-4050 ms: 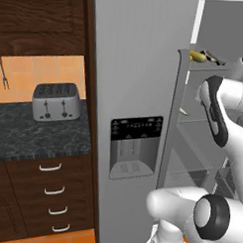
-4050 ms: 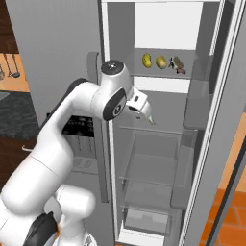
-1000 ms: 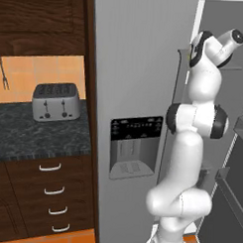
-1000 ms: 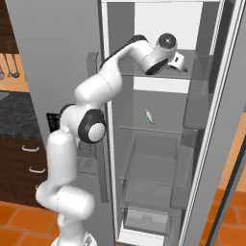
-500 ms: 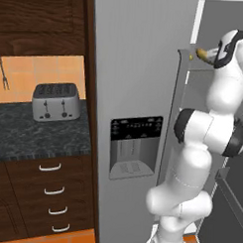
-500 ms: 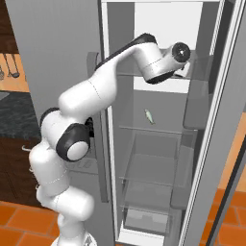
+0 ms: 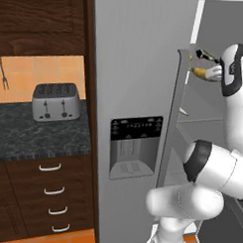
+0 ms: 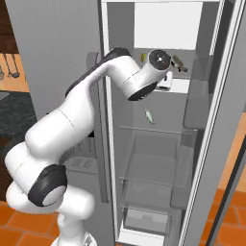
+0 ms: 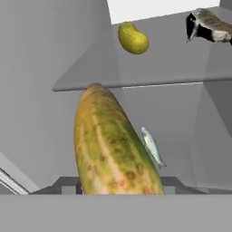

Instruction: Place one cucumber and one fish in each tupperware on the nearby counter, to pack two identical lunches.

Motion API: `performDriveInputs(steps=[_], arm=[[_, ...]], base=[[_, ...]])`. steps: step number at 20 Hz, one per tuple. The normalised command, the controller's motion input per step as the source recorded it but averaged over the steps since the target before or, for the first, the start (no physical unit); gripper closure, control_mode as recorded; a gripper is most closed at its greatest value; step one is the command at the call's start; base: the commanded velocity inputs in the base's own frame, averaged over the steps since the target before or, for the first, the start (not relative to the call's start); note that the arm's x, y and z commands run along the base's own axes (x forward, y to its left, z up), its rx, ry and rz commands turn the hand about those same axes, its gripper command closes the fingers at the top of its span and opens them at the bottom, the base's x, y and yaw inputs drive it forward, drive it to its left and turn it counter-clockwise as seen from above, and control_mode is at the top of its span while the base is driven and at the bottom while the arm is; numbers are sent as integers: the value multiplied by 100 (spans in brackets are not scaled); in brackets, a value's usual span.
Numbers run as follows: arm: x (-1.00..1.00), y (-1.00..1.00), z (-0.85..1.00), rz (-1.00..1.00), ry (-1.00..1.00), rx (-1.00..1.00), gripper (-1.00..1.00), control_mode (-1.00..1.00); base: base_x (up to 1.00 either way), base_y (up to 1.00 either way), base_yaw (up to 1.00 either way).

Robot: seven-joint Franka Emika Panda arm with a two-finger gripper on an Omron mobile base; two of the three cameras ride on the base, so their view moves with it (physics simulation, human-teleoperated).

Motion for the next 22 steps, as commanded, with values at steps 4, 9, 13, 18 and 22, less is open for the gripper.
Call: performDriveInputs(steps=[4, 9, 13, 18, 22], arm=[[-100, 4, -100, 9, 49, -29, 100, -100], [-100, 8, -94, 19, 44, -26, 100, -100], [-74, 37, -27, 21, 8, -12, 100, 100], [0, 0, 0, 0, 0, 0, 100, 100], [0, 0, 0, 0, 0, 0, 100, 100]], base=[[0, 0, 0], [0, 0, 0], [-25, 24, 10], [-71, 100, 34], [-5, 100, 14]])
